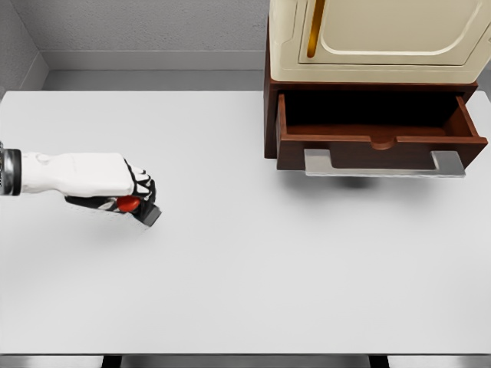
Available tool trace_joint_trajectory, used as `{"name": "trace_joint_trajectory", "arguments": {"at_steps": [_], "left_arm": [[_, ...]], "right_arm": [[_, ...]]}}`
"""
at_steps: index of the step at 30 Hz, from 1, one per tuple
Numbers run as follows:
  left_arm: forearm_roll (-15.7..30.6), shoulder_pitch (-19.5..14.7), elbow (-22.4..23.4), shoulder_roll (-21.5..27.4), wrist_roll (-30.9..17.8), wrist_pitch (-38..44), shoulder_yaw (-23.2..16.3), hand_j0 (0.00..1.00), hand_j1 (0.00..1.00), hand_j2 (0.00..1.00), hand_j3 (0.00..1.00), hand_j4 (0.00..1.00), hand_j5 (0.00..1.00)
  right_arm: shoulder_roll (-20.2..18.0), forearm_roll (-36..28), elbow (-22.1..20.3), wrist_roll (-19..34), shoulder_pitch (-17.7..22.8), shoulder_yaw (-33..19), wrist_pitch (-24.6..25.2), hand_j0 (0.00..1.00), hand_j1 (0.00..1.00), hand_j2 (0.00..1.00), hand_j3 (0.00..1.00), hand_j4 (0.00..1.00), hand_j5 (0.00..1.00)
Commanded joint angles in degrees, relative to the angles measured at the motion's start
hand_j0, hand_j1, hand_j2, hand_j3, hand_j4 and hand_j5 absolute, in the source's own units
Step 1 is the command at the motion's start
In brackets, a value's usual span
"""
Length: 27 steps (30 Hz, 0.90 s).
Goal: Put the switch into the drawer with left arm, and close the drawer with right arm
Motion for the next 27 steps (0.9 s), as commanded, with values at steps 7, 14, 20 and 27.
{"name": "trace_joint_trajectory", "arguments": {"at_steps": [7, 14, 20, 27], "left_arm": [[1.8, -3.16, 0.22, -5.97, -0.01, 0.2, 0.41, 0.34, 0.34, 0.34, 0.34, 0.34, 0.34], [1.89, -5.36, 0.13, -9.93, -0.01, 0.2, 0.49, 0.34, 0.34, 0.34, 0.34, 0.34, 0.34], [1.97, -7.82, 0.13, -11.51, -0.01, 0.2, 0.58, 0.34, 0.34, 0.34, 0.34, 0.34, 0.34], [2.68, -9.58, 0.57, -15.46, -0.01, 0.2, 0.58, 0.34, 0.34, 0.34, 0.34, 0.34, 0.34]], "right_arm": [[-2.01, -9.58, 0.03, -0.03, -0.88, 1.21, 0.17, 1.0, 1.0, 1.0, 1.0, 1.0, 1.0], [-7.01, -9.23, 0.03, -0.03, -5.27, 10.43, 0.17, 0.94, 0.94, 0.94, 0.94, 0.94, 0.94], [-8.77, -9.14, 0.03, -0.03, -6.15, 13.86, 0.17, 0.99, 0.99, 0.99, 0.99, 0.99, 0.99], [-10.8, -9.14, 0.03, -0.03, -8.26, 18.97, 0.17, 0.58, 0.58, 0.58, 0.58, 0.58, 0.58]]}}
